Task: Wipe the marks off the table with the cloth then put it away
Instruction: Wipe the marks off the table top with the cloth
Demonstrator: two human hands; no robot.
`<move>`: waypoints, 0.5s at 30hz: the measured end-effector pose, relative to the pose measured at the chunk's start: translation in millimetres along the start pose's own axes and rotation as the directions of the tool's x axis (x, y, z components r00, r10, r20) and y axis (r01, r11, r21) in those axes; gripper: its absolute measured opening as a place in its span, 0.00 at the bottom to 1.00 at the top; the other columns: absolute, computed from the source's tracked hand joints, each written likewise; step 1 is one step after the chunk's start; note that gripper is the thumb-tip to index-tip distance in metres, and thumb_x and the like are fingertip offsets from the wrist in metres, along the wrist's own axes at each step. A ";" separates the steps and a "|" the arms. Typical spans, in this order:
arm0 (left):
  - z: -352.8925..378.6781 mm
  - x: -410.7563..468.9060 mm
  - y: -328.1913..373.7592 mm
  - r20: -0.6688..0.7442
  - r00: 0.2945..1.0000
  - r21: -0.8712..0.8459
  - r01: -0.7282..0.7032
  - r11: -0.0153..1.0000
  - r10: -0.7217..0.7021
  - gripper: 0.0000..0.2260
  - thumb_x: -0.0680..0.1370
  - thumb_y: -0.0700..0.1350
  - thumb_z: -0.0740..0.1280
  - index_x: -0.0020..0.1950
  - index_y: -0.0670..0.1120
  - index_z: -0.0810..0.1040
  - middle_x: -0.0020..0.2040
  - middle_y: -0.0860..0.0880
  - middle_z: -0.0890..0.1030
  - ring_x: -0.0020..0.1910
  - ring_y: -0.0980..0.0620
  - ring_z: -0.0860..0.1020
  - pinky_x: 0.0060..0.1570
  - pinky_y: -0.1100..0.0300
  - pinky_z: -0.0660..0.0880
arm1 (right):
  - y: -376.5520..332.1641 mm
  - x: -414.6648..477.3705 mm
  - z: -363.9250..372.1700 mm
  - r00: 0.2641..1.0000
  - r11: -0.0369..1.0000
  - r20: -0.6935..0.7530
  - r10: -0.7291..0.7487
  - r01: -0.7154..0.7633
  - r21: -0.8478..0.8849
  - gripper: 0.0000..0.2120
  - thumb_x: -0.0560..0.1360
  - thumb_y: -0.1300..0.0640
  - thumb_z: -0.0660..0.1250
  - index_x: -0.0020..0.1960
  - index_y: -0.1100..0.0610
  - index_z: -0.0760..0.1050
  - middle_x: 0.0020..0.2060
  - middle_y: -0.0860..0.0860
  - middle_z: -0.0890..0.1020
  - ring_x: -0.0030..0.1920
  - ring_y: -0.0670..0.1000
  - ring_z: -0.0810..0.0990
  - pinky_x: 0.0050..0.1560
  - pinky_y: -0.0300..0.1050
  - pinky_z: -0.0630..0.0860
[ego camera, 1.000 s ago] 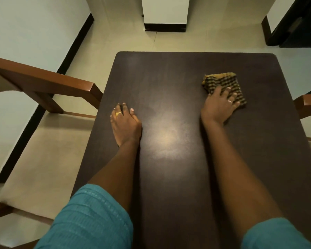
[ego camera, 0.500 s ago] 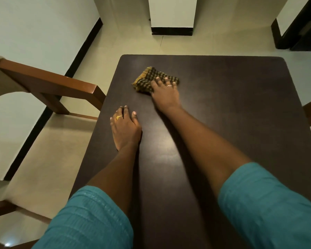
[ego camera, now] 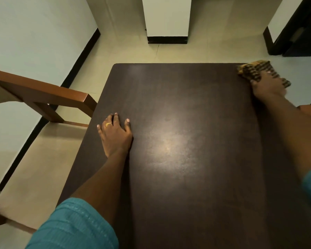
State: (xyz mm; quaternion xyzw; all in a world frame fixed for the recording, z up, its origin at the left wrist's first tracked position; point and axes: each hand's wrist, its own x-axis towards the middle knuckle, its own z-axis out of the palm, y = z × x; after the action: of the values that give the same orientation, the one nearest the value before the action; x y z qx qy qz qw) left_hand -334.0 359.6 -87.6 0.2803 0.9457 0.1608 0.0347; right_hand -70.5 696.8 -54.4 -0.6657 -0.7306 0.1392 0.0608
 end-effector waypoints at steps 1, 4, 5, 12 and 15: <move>0.3 -0.3 0.3 0.000 1.000 0.001 -0.001 1.000 0.001 0.26 0.80 0.57 0.53 0.74 0.46 0.61 0.74 0.44 0.63 0.75 0.44 0.56 0.75 0.46 0.44 | 6.4 3.5 -3.4 1.000 1.000 0.002 0.023 -0.023 -0.002 0.22 0.81 0.52 0.57 0.72 0.58 0.61 0.72 0.63 0.63 0.72 0.67 0.60 0.69 0.68 0.59; 0.3 -1.0 0.6 -0.008 1.000 0.017 -0.003 1.000 0.003 0.26 0.79 0.58 0.53 0.74 0.47 0.61 0.74 0.43 0.63 0.75 0.44 0.56 0.75 0.46 0.44 | 13.1 15.9 -2.2 0.999 0.999 -0.008 0.040 -0.041 -0.011 0.22 0.81 0.53 0.58 0.72 0.59 0.61 0.71 0.65 0.64 0.70 0.69 0.62 0.67 0.67 0.61; -0.6 -0.6 1.3 -0.003 1.000 0.024 0.000 1.000 0.000 0.26 0.79 0.58 0.53 0.74 0.47 0.60 0.74 0.43 0.62 0.75 0.44 0.55 0.75 0.45 0.44 | 12.1 20.0 0.0 0.999 0.999 -0.013 0.045 -0.045 -0.029 0.22 0.80 0.53 0.58 0.71 0.60 0.61 0.70 0.65 0.64 0.70 0.69 0.62 0.67 0.67 0.61; -2.4 1.7 4.4 0.046 0.992 0.156 0.105 0.982 -0.113 0.29 0.76 0.65 0.49 0.75 0.54 0.56 0.77 0.43 0.55 0.76 0.39 0.49 0.70 0.36 0.38 | -5.8 36.0 21.8 0.995 0.996 0.049 0.086 -0.085 -0.023 0.31 0.70 0.40 0.57 0.67 0.56 0.61 0.68 0.68 0.64 0.68 0.72 0.62 0.67 0.70 0.61; -0.3 1.3 3.3 0.057 0.986 0.176 0.147 0.973 -0.160 0.30 0.75 0.67 0.47 0.75 0.57 0.54 0.78 0.44 0.52 0.76 0.38 0.47 0.67 0.30 0.38 | -32.6 33.3 26.3 0.998 0.993 0.067 0.021 -0.013 -0.121 0.21 0.79 0.51 0.58 0.69 0.57 0.61 0.71 0.66 0.60 0.71 0.70 0.58 0.70 0.69 0.57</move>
State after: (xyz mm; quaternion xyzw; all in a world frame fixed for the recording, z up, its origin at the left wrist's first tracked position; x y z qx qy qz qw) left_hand -333.4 362.8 -86.2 0.2138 0.9731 0.0656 0.0561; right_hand -112.4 724.2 -73.5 -0.6693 -0.7336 0.1180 -0.0058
